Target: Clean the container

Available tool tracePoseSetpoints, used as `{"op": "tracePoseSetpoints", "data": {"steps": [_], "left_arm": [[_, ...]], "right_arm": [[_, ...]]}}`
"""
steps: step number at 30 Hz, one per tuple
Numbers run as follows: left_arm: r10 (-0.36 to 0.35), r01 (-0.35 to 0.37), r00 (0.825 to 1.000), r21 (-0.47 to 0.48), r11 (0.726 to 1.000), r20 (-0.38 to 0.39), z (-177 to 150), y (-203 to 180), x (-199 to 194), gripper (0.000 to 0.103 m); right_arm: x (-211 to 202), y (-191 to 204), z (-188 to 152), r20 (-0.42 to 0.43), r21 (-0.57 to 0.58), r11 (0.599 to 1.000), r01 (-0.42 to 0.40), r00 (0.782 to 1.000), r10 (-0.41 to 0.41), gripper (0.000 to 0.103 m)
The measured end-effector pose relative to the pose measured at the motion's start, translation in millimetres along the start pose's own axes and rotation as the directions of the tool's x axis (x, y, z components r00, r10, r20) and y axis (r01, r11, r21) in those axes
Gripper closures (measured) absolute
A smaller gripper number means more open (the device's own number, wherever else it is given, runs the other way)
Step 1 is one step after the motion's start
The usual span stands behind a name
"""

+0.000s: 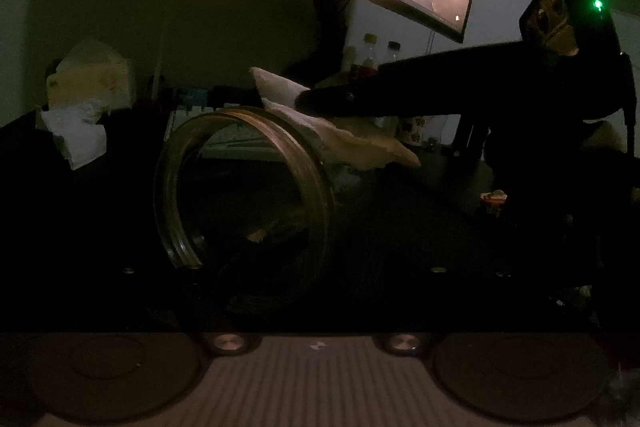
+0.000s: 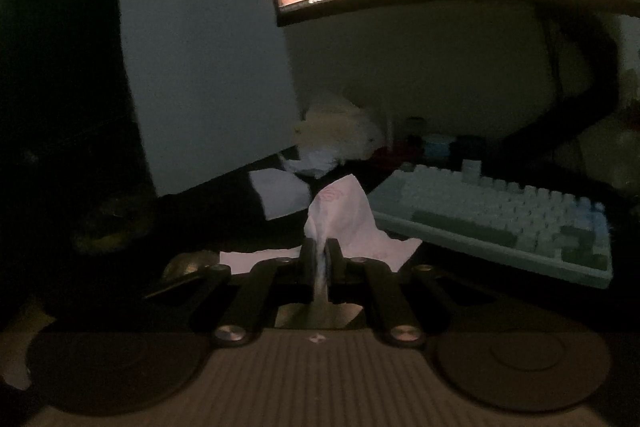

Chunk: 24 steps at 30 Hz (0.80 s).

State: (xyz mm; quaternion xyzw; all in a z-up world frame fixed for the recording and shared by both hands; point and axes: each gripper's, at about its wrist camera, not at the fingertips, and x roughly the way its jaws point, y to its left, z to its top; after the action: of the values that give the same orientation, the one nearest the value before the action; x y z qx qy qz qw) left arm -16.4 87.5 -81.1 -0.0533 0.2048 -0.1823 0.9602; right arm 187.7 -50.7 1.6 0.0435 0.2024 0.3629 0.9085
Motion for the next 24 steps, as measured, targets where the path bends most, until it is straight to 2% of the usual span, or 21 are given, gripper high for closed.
{"op": "tracePoseSetpoints", "data": {"steps": [11,17,18,19,20,22,24], "left_arm": [[-0.002,0.002,1.000,0.005,1.000,0.002,-1,-1,0,0.028],[0.003,-0.003,1.000,0.001,1.000,0.004,-1,-3,-1,0.030],[0.005,-0.005,1.000,-0.012,1.000,0.006,-1,-2,-1,0.040],[0.008,-0.008,1.000,-0.026,1.000,0.008,0,-1,-1,0.070],[0.008,-0.008,1.000,-0.036,0.999,0.010,0,0,-1,0.080],[-0.033,0.034,0.999,-0.036,0.999,0.019,1,0,-2,0.090],[-0.080,0.083,0.996,-0.061,0.995,0.048,3,1,-5,0.094]], "right_arm": [[-5,0,3,-0.016,0.030,1.000,-0.003,1.000,0.003,0.095],[-6,16,4,-0.022,0.014,0.995,-0.102,0.995,0.102,0.095],[-6,16,4,-0.024,0.013,0.994,-0.104,0.994,0.105,0.095],[-7,15,4,-0.025,0.017,0.995,-0.102,0.994,0.103,0.095],[-7,14,4,-0.025,0.026,0.995,-0.096,0.995,0.097,0.095],[-9,10,4,-0.025,0.039,0.996,-0.081,0.996,0.083,0.095],[-11,7,3,-0.025,0.046,0.996,-0.073,0.997,0.074,0.096]]}}
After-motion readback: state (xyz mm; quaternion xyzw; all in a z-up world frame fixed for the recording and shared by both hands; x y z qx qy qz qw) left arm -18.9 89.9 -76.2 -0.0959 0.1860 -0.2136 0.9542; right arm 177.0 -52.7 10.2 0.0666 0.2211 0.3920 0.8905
